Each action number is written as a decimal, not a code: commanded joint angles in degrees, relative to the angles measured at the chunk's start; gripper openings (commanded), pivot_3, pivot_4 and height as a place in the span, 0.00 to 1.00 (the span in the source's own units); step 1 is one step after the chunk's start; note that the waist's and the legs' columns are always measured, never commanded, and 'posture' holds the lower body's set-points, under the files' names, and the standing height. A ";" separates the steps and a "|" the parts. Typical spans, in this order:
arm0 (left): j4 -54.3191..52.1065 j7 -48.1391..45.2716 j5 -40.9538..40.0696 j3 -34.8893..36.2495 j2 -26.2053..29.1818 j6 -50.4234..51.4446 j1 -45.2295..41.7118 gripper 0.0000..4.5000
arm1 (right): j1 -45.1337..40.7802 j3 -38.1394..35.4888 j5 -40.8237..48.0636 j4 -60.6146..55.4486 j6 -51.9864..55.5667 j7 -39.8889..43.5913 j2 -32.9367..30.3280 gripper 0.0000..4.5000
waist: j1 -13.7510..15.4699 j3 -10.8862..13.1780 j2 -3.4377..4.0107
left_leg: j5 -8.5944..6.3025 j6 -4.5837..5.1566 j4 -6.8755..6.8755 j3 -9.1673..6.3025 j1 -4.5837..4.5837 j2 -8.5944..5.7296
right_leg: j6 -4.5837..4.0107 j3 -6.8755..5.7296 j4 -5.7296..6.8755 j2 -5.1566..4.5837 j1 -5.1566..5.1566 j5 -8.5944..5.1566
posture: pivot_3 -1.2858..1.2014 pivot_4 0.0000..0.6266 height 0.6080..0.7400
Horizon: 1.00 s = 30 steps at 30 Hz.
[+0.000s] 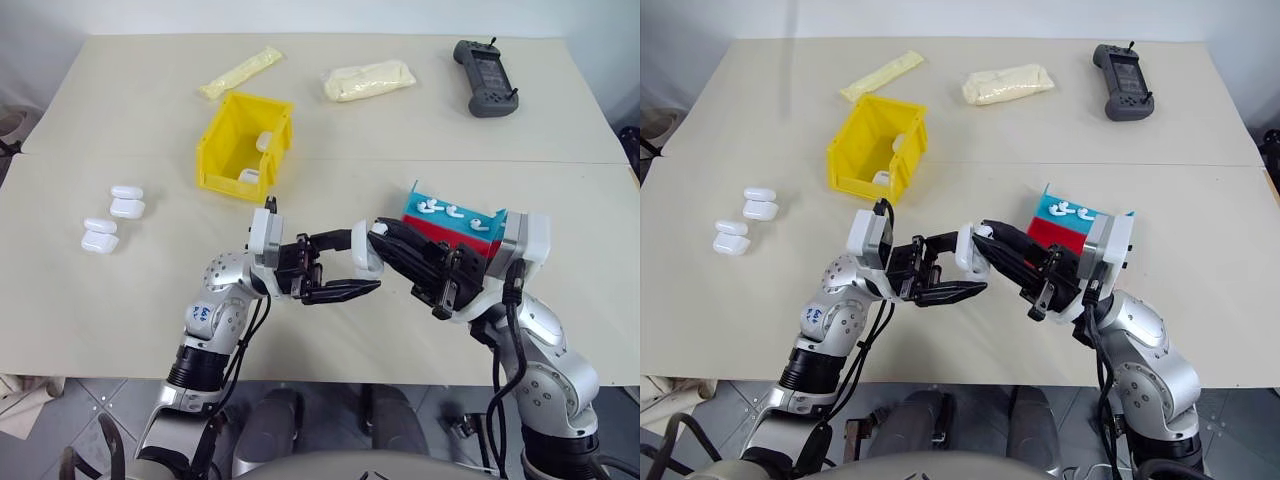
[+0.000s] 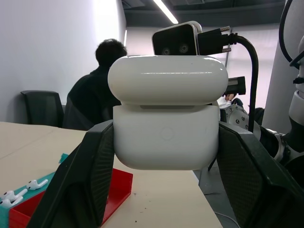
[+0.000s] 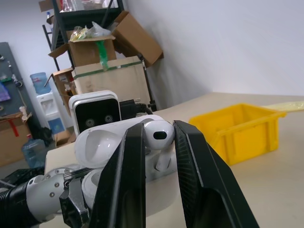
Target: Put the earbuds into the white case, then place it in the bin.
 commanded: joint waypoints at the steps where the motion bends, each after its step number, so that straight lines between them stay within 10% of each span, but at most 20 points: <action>1: -1.67 -0.11 -1.15 1.02 -1.48 -2.29 -2.45 0.62 | 1.27 0.43 0.83 0.60 2.91 1.87 -3.56 0.11 | 0.02 0.00 0.00 | 0.00 0.00 0.00 0.00 -0.01 -0.01 | 0.00 0.00 -0.02 0.00 0.00 0.00 | 0.52 0.24 1.00; 14: 0.47 -1.87 -0.18 0.88 -2.38 -4.14 -3.44 0.62 | -1.50 -3.87 6.69 1.34 4.95 1.95 -7.97 0.98 | 0.03 0.01 -0.01 | 0.00 0.00 -0.01 0.00 -0.02 0.03 | 0.00 -0.01 -0.04 0.00 0.00 0.00 | 0.52 0.24 1.00; 30: 2.31 -2.91 1.59 2.01 0.16 -7.05 0.39 0.62 | 20.93 -31.47 -11.21 24.25 -20.08 19.18 -17.77 0.99 | 0.13 0.02 -0.03 | -0.04 0.14 0.00 0.13 0.06 -0.11 | 0.04 0.02 -0.07 -0.08 0.14 0.01 | 0.52 0.24 1.00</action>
